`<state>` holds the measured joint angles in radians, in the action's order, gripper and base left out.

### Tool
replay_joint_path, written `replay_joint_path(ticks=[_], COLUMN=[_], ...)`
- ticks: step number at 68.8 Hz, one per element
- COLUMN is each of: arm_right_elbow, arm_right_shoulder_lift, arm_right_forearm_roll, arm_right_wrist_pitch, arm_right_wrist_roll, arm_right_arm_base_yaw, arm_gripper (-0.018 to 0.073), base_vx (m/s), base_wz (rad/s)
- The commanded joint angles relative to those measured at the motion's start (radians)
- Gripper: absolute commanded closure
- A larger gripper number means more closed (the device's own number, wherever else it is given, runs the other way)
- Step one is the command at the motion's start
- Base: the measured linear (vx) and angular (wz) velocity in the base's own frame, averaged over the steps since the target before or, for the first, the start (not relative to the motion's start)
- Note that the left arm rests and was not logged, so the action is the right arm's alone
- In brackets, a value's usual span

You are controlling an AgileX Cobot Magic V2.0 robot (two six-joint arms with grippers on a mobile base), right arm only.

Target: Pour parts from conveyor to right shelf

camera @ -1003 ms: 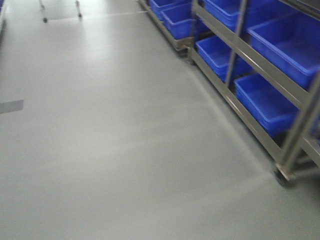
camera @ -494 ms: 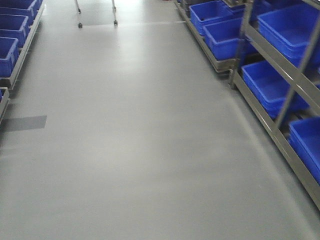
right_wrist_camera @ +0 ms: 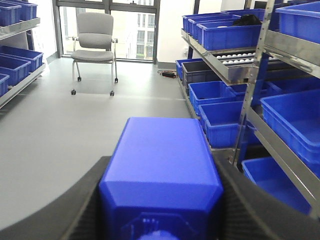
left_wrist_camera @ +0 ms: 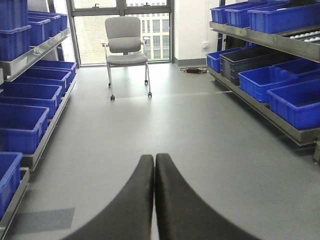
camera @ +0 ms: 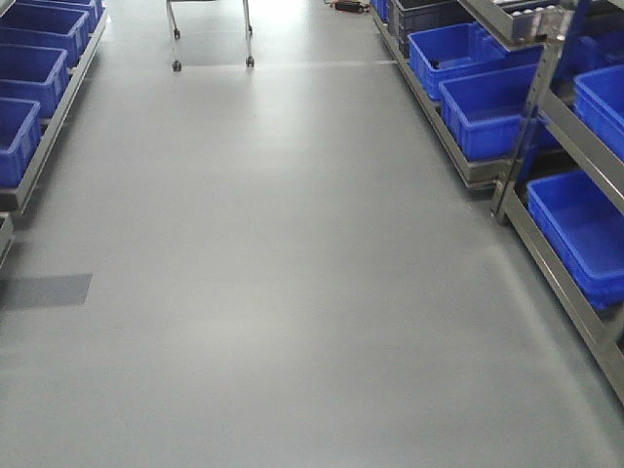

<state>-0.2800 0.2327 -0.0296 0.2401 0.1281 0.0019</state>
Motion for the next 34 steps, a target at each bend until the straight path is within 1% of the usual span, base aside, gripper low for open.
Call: replay_joint_path(ticks=[1, 34], arm_right_elbow=[-0.028, -0.028], arm_right_shoulder_lift=[0.009, 0.009], arm_right_forearm_roll=[0.002, 0.002], arm_right_wrist_pitch=[-0.086, -0.086], arm_right_wrist_roll=[0.007, 0.007], arm_right_arm_base_yaw=[-0.003, -0.003], arm_gripper=[0.0565, 0.0565], base_vx=[0.63, 0.61], base_wz=[0.01, -0.06])
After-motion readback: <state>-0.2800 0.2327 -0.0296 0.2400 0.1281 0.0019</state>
